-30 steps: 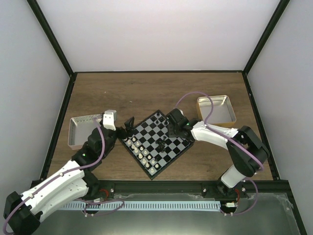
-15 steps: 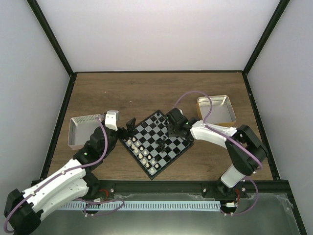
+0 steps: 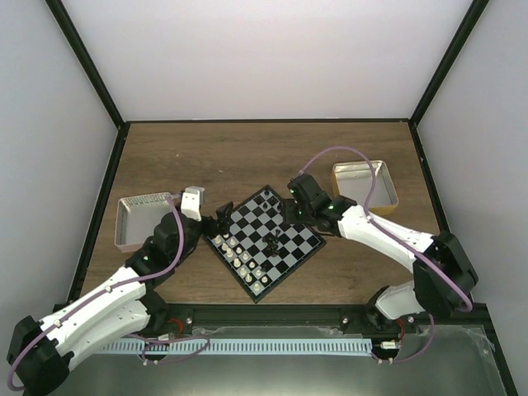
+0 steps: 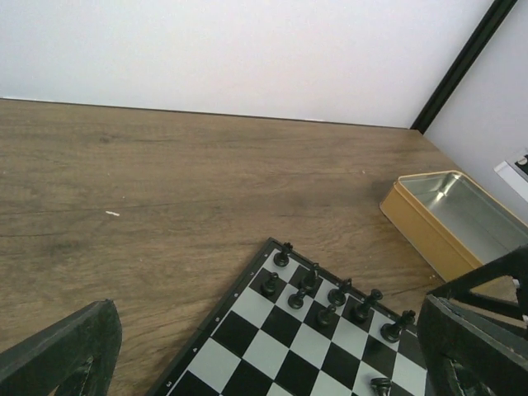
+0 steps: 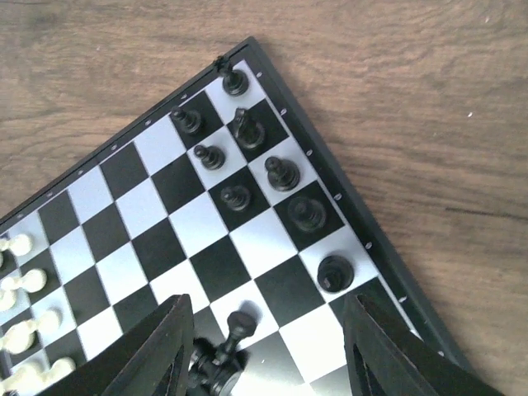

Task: Set up the chess pieces on the board
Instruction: Pick up the chess piece from the chessboard.

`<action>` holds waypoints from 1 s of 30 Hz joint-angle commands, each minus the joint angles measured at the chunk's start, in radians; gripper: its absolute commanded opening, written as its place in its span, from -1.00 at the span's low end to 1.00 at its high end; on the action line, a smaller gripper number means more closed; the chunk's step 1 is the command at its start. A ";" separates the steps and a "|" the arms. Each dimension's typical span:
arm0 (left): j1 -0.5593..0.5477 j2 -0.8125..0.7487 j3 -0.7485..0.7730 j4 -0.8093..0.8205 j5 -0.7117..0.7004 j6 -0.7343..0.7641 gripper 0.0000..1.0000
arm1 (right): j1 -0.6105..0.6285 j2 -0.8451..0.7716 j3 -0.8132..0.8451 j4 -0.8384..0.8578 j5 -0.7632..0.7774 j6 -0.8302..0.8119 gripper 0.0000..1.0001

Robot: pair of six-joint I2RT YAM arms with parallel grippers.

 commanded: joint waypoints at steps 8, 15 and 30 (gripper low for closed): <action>0.003 -0.010 -0.010 0.002 0.060 -0.053 1.00 | 0.103 0.003 -0.067 0.020 -0.122 0.129 -0.05; 0.004 -0.002 -0.012 0.007 0.088 -0.066 0.94 | 0.132 0.084 -0.054 0.041 -0.097 0.125 -0.23; 0.004 0.039 -0.014 0.026 0.097 -0.066 0.89 | 0.136 0.223 -0.016 0.087 0.019 0.210 -0.31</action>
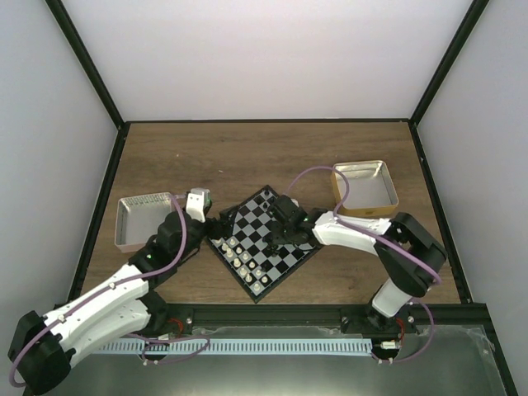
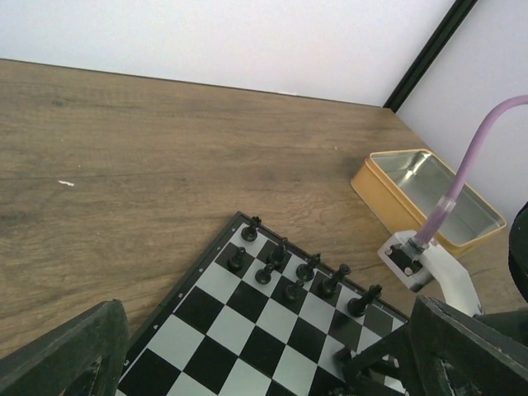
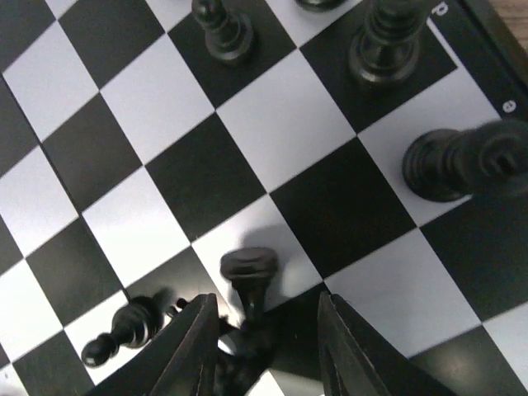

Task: Set up the chess pieces on the board
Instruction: Pick up the chess piece from the chessboard.

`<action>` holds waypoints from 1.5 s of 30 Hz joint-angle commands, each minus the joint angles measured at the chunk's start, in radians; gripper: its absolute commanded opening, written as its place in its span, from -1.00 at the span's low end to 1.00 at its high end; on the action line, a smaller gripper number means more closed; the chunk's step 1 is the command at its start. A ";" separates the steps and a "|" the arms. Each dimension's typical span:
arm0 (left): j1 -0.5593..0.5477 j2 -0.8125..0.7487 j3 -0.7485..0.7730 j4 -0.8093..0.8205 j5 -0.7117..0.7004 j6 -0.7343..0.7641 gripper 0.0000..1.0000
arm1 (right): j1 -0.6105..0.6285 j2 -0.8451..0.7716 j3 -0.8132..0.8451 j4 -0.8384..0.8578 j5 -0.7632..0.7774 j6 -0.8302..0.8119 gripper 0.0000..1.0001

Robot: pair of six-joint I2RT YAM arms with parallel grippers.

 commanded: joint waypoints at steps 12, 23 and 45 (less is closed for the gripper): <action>0.004 0.035 -0.007 0.030 0.000 0.013 0.90 | 0.006 0.096 0.072 0.038 0.084 0.066 -0.42; 0.004 0.039 -0.007 0.032 -0.002 0.020 0.91 | 0.012 0.107 0.134 -0.026 0.111 -0.026 -0.10; 0.003 0.012 -0.009 0.017 0.023 -0.011 0.91 | 0.012 0.106 0.159 0.007 0.167 -0.032 -0.71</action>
